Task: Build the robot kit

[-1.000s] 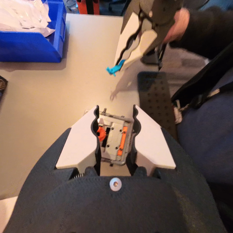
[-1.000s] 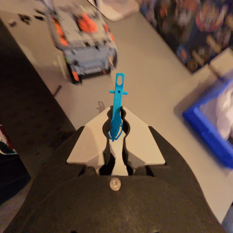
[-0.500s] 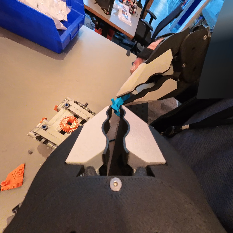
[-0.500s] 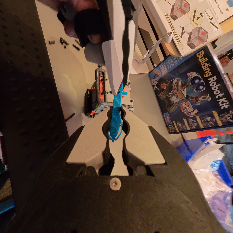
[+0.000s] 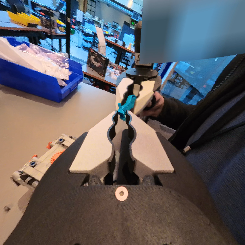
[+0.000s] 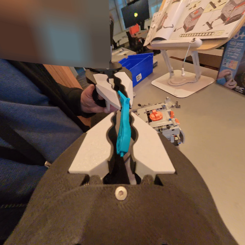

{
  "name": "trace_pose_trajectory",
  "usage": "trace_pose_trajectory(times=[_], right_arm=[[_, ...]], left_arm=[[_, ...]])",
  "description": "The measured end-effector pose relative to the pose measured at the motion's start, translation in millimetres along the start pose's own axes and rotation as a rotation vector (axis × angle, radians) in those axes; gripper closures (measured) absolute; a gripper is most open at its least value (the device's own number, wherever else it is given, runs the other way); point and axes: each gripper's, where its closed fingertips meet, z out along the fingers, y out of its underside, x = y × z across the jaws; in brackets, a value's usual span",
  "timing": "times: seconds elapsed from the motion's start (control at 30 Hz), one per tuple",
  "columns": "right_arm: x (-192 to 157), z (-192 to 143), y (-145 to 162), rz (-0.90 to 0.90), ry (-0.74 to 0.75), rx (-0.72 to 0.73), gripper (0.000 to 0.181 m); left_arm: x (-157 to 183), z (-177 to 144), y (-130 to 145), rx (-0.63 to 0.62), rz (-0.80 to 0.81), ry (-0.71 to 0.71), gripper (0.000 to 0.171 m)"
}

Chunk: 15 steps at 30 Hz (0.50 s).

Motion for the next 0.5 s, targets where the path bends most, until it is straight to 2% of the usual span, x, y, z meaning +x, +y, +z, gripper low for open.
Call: trace_pose_trajectory(times=[0.03, 0.13, 0.23, 0.27, 0.37, 0.43, 0.5], right_arm=[[1.9, 0.8, -0.7, -0.016, 0.018, -0.004, 0.173], [2.2, 0.4, -3.4, -0.036, 0.018, -0.024, 0.174], [10.6, -0.2, 1.3, -0.087, 0.056, -0.086, 0.176], [15.5, -1.7, 2.7, -0.120, 0.084, -0.115, 0.176], [40.5, -8.1, 11.8, -0.243, 0.208, -0.257, 0.176], [54.3, -10.2, 18.8, -0.343, 0.259, -0.359, 0.176], [59.8, -7.8, 23.1, -0.462, 0.265, -0.432, 0.176]], left_arm=[[-1.8, 0.1, -1.5, 0.011, 0.010, -0.014, 0.162], [0.5, -0.3, -5.6, 0.043, 0.017, -0.007, 0.162], [-5.3, 0.1, 2.6, -0.004, -0.004, -0.030, 0.162], [-12.7, -3.3, 3.9, -0.023, -0.004, -0.077, 0.153], [-35.1, -12.3, 28.8, -0.228, 0.128, -0.267, 0.131], [-40.9, -9.8, 52.4, -0.377, 0.182, -0.333, 0.121], [-51.7, -10.4, 71.5, -0.498, 0.254, -0.421, 0.120]])
